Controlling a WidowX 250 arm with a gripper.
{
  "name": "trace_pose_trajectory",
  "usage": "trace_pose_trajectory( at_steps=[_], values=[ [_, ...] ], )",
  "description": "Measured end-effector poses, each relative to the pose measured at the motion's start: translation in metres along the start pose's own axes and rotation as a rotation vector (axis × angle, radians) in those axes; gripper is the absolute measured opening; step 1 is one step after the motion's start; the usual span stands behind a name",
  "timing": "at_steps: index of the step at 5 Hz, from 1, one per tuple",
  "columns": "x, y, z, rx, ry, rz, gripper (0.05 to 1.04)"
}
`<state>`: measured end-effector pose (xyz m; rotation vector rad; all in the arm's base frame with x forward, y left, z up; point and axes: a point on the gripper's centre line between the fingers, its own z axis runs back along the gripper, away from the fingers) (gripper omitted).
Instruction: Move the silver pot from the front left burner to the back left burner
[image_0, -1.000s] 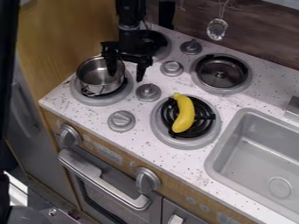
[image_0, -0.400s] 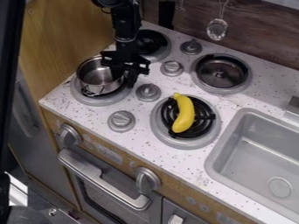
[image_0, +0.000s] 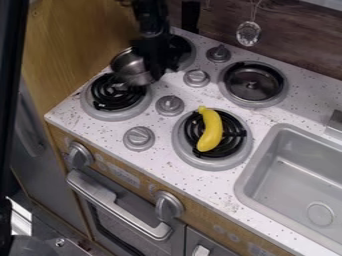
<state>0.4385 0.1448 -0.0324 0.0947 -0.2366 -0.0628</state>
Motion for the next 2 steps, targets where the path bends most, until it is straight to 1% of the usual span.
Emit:
trace_pose_trajectory(
  at_steps=[1,2],
  values=[
    [0.034,-0.013,0.01,0.017,-0.118,-0.166,0.07],
    [0.046,-0.005,0.001,0.047,-0.146,-0.17,0.07]
  ],
)
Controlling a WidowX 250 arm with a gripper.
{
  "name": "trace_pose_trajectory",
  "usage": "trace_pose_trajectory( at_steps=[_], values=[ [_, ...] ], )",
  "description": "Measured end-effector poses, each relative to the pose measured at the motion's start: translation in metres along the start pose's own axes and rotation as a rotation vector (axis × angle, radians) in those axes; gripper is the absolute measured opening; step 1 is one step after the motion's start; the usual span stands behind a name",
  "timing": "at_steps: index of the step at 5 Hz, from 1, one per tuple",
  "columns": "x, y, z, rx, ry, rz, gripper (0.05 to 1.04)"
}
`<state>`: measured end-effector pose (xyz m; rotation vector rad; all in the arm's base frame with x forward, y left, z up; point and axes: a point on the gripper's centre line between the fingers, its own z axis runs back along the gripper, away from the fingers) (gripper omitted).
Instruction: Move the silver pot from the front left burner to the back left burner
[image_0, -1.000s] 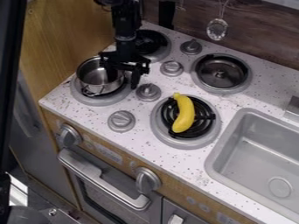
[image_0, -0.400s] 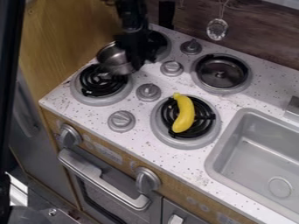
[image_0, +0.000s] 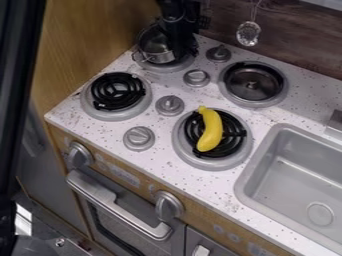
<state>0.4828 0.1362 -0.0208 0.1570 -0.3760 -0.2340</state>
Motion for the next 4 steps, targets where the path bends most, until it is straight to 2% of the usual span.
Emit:
trace_pose_trajectory(
  at_steps=[1,3,4],
  values=[
    [-0.005,0.008,-0.02,0.009,0.067,0.034,0.07],
    [-0.007,0.022,-0.029,0.021,0.051,0.099,0.07],
    [0.003,0.03,-0.032,0.028,0.018,0.119,0.07]
  ],
)
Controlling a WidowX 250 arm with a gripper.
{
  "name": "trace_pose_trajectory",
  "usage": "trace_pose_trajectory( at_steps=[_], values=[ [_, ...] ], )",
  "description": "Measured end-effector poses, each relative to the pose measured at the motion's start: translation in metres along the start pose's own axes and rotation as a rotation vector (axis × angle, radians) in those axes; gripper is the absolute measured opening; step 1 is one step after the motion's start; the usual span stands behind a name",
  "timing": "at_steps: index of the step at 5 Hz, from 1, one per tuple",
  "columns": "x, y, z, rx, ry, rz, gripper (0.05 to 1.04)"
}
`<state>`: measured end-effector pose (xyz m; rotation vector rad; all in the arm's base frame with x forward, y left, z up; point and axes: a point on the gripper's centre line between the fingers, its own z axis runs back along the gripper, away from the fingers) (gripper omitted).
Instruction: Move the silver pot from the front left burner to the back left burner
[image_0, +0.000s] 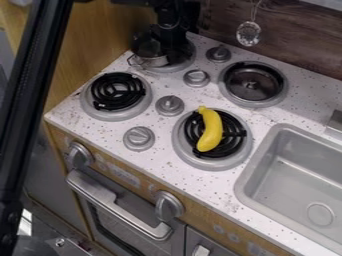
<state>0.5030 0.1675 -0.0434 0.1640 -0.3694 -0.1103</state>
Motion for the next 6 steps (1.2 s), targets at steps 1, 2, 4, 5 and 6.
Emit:
trace_pose_trajectory(
  at_steps=[1,2,4,5,6],
  values=[
    [0.012,0.002,-0.003,-0.017,-0.048,0.01,0.09],
    [0.014,-0.004,-0.004,-0.034,-0.057,-0.006,0.184],
    [-0.004,-0.022,0.031,-0.052,-0.143,0.084,0.729],
    [-0.016,-0.029,0.091,-0.04,-0.199,0.126,0.977],
    [-0.043,-0.054,0.102,-0.087,0.017,0.197,0.997]
  ],
)
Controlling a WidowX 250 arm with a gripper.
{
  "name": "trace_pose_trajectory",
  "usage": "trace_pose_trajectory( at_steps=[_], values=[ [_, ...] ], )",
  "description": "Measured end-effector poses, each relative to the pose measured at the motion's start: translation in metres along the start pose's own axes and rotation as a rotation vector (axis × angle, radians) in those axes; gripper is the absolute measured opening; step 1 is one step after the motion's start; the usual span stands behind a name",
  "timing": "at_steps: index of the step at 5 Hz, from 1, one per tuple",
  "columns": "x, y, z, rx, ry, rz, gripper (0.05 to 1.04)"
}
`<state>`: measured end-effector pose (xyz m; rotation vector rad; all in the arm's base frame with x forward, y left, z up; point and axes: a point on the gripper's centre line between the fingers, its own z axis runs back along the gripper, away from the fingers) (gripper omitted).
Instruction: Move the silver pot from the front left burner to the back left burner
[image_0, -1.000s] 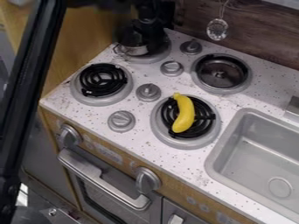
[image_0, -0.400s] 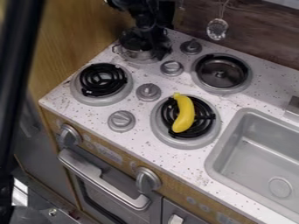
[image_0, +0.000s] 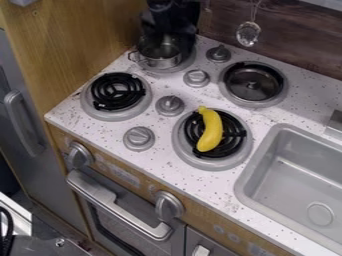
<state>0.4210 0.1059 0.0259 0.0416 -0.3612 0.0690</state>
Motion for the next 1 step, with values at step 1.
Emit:
trace_pose_trajectory(
  at_steps=[1],
  values=[
    [-0.0578,-0.0324,-0.0082,-0.023,0.274,-0.035,0.997]
  ],
)
